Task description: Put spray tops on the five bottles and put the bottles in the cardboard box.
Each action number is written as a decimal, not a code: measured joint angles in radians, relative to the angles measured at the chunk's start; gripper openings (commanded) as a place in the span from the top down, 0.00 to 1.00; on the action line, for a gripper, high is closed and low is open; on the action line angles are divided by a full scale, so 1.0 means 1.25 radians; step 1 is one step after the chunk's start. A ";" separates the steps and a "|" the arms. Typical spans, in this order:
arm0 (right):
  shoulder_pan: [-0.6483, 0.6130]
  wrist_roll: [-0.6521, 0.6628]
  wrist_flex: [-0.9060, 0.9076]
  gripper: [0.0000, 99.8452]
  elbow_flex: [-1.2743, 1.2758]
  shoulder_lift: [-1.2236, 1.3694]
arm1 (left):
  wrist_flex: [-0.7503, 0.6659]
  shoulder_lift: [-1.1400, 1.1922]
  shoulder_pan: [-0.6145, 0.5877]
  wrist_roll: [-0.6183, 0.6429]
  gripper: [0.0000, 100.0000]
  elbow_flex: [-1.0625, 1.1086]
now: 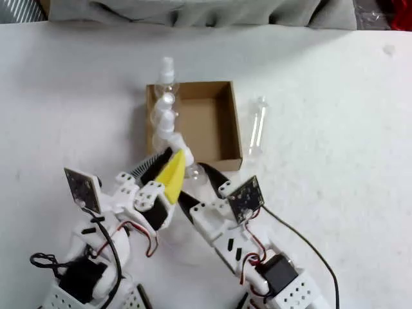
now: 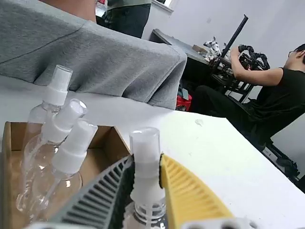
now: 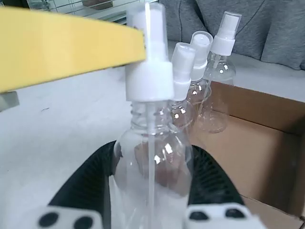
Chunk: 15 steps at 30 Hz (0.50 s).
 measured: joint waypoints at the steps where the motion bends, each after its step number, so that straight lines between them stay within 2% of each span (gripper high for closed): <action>1: 0.000 -0.001 0.000 0.98 0.000 0.000 | 0.001 0.000 0.004 0.000 0.83 0.000; 5: -0.002 -0.001 0.000 0.98 0.000 0.000 | 0.023 0.015 0.006 -0.002 0.74 0.000; 15: -0.002 -0.001 0.000 0.98 0.000 0.000 | 0.157 0.005 0.009 -0.002 0.74 -0.108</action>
